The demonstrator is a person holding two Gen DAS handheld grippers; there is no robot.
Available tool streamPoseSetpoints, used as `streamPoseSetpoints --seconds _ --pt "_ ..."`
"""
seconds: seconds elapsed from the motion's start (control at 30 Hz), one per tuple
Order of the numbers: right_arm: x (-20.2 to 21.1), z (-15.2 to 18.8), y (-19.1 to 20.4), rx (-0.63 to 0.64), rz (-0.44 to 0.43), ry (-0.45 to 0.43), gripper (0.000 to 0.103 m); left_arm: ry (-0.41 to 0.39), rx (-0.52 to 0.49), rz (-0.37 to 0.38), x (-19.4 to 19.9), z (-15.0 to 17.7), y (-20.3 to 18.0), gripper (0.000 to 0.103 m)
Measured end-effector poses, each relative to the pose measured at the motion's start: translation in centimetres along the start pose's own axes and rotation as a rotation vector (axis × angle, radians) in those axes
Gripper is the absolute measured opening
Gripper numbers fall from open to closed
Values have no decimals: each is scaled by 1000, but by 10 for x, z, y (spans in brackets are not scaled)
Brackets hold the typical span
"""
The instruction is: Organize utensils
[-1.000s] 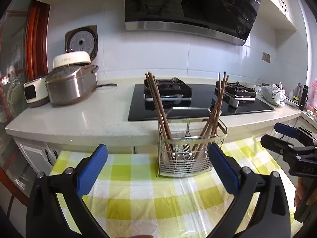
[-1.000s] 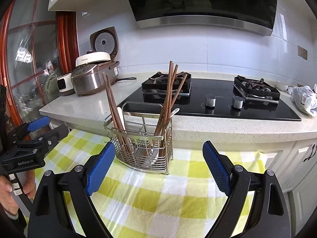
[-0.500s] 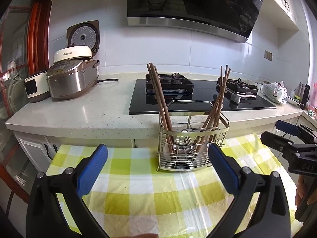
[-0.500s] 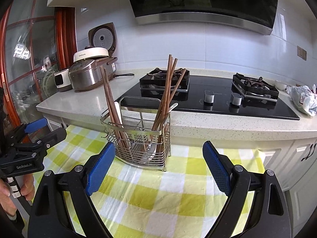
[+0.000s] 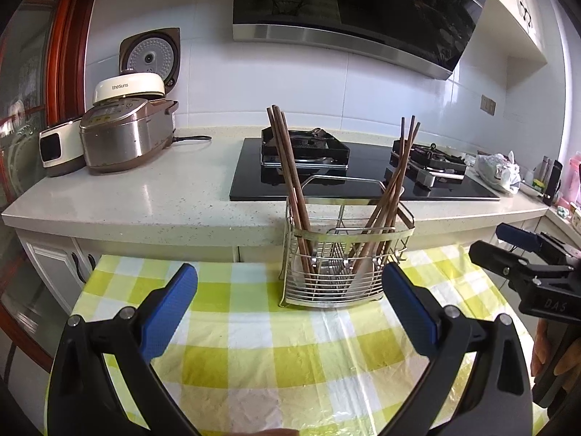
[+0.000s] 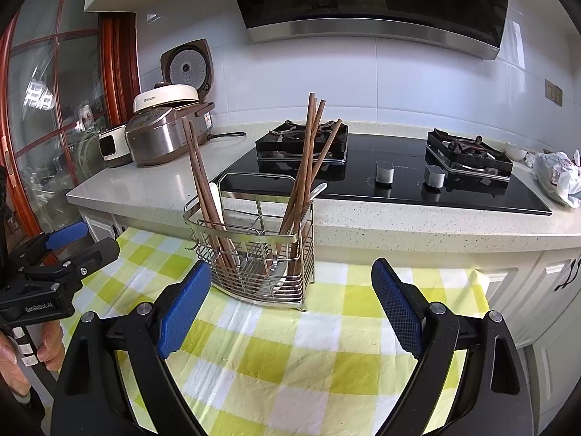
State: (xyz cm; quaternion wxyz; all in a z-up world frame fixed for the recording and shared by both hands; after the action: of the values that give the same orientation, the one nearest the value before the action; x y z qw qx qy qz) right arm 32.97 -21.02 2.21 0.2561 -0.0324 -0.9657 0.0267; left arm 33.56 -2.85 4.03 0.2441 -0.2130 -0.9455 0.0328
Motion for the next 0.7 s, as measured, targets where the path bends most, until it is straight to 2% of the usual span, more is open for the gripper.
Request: streamPoseSetpoints --seconds 0.17,0.37,0.7 --pt "-2 2 1 4 -1 2 84 20 -29 -27 -4 4 -2 98" --pt "-2 2 1 3 1 1 84 18 -31 -9 -4 4 -6 98" --pt "-3 2 0 4 1 3 84 25 -52 -28 -5 4 -9 98"
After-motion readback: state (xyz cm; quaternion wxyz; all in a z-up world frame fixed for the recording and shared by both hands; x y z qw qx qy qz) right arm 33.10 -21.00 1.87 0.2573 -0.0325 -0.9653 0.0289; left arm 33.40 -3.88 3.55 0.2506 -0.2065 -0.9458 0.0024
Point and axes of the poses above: each gripper's, at about its wrist camera, not at the fingertips, and x roughly against the way its jaws point, y to its left, z to its underside, the point moved 9 cm from there along -x, roughly the way its jaws point, and after that the axes turned 15 degrees about z, right-handed, at the moved point
